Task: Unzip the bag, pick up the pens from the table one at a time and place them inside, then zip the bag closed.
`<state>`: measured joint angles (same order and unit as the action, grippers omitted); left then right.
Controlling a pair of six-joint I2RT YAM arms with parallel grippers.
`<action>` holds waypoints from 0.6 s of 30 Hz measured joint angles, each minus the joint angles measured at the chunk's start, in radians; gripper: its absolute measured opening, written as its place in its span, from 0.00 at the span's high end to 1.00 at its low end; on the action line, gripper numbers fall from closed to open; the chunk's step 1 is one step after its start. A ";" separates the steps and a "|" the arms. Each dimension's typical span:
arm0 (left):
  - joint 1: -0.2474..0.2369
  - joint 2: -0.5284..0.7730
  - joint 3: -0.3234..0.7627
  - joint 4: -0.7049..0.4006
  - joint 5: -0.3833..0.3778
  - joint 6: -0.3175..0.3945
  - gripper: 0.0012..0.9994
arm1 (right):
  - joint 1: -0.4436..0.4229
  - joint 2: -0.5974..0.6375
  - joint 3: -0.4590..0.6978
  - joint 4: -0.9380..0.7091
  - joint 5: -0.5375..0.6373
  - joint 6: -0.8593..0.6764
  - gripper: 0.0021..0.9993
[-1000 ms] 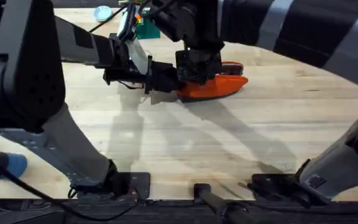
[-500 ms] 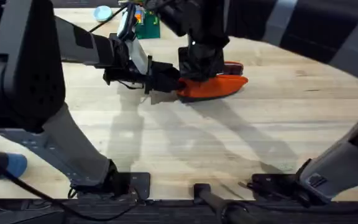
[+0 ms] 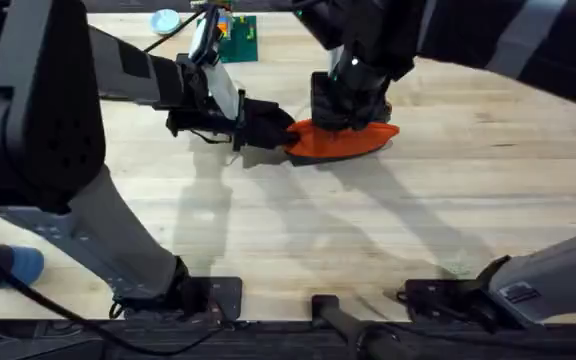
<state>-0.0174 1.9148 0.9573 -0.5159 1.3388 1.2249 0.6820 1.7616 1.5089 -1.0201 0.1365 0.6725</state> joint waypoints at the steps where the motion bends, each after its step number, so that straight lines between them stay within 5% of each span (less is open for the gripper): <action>1: 0.000 0.000 0.000 0.000 0.000 -0.003 0.96 | -0.007 -0.002 0.000 -0.003 -0.003 -0.004 0.97; 18: 0.000 0.000 0.000 0.005 0.000 -0.015 0.96 | -0.113 -0.105 -0.151 0.060 -0.054 -0.031 0.97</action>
<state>-0.0174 1.9148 0.9569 -0.5114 1.3384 1.2098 0.5687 1.6566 1.3580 -0.9605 0.0826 0.6413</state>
